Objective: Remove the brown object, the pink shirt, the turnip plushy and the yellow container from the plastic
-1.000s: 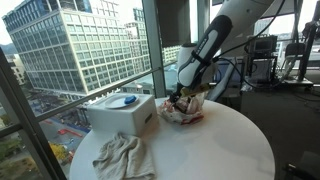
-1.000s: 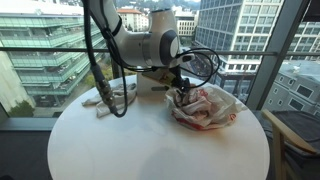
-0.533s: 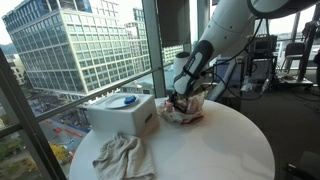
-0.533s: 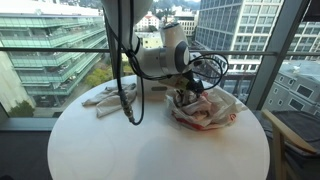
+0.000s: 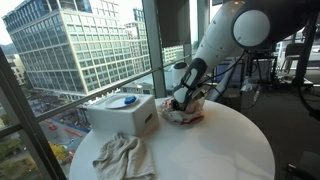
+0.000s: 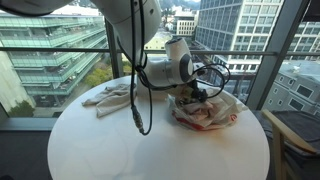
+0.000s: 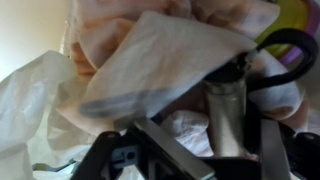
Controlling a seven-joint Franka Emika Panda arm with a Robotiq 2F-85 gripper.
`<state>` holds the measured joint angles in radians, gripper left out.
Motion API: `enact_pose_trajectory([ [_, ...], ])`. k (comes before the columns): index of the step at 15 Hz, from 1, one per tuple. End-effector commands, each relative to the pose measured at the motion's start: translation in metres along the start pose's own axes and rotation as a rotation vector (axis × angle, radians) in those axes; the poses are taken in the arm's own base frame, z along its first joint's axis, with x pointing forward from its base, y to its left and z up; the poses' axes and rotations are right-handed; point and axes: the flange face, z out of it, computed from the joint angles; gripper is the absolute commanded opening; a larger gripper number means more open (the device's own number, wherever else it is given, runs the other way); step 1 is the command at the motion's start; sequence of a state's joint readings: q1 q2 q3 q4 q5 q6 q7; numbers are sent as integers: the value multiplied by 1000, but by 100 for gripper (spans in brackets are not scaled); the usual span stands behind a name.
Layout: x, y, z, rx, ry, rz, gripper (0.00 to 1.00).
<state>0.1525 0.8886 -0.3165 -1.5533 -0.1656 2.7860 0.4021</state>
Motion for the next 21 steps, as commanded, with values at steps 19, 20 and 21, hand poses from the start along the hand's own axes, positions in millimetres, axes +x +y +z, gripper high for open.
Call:
enact_pose_trajectory([
  [19,-3,34,-236,-56,-46,-10,9],
  [20,-5,43,-254,-75,-20,-19,9],
  [21,-6,52,-272,-93,9,-15,9],
])
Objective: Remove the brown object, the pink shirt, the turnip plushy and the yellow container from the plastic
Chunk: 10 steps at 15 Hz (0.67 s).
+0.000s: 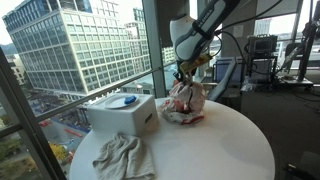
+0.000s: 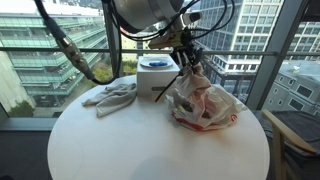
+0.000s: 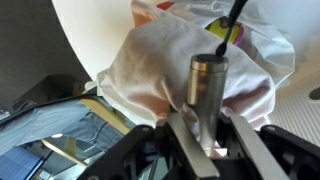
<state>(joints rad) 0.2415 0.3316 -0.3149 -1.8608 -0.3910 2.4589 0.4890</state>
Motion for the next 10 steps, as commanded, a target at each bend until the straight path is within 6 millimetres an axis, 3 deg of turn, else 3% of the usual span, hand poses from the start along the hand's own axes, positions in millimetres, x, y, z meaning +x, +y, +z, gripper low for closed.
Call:
enact_pose_trajectory([
  [1,-22,39,-71,-50,88,19,9],
  [6,-53,100,-151,-151,134,79,9],
  [8,-75,125,-163,-151,68,80,9],
  [10,-90,135,-150,-135,9,81,9],
])
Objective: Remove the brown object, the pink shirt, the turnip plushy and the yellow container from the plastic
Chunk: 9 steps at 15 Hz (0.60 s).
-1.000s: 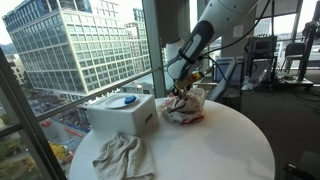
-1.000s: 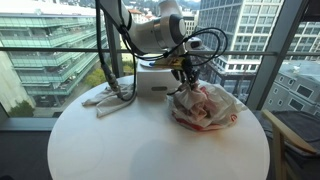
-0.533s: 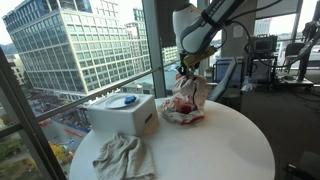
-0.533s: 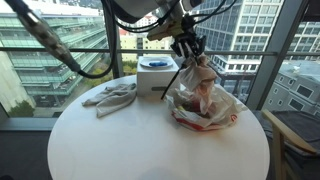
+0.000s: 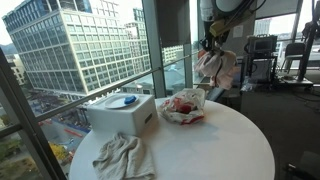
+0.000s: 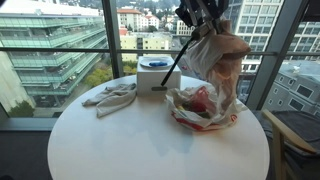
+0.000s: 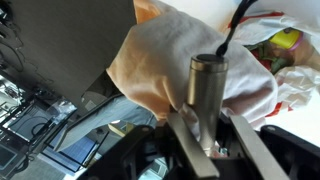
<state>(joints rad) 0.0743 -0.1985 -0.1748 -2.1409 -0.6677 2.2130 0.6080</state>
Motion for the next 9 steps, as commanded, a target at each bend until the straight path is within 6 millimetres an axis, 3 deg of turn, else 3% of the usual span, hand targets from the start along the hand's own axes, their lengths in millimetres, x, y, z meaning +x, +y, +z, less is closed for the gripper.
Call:
enact_pose_trajectory([
  [1,-33,19,16,27,-60,-9,9],
  [4,-56,9,68,48,-97,10,9],
  [9,-87,-29,175,95,-138,79,9],
])
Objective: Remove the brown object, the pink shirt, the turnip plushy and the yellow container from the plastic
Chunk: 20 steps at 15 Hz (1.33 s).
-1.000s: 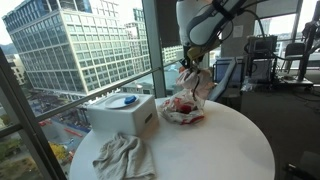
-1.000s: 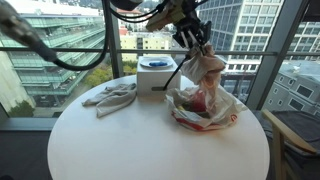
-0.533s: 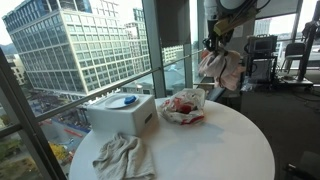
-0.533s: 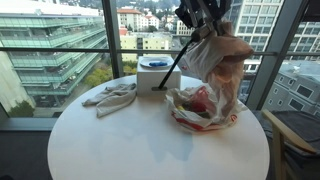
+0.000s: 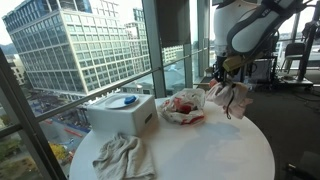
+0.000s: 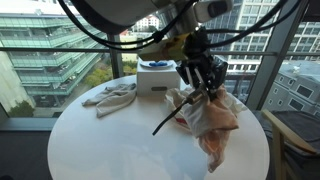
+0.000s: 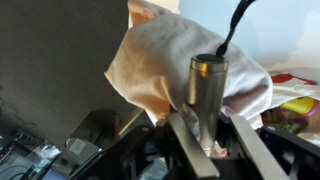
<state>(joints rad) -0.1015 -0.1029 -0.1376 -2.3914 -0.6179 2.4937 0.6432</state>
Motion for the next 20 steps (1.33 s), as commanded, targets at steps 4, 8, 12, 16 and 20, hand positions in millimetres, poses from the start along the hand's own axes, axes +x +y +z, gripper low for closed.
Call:
enact_pose_trajectory([
  [4,-18,-45,123,-29,-42,-7,9],
  [8,-30,-62,173,-72,-82,-36,9],
  [12,-32,-73,206,-87,-109,-50,9],
  [16,-34,-76,221,-81,-151,-61,59],
  [20,-23,-68,175,-189,-89,-183,82],
])
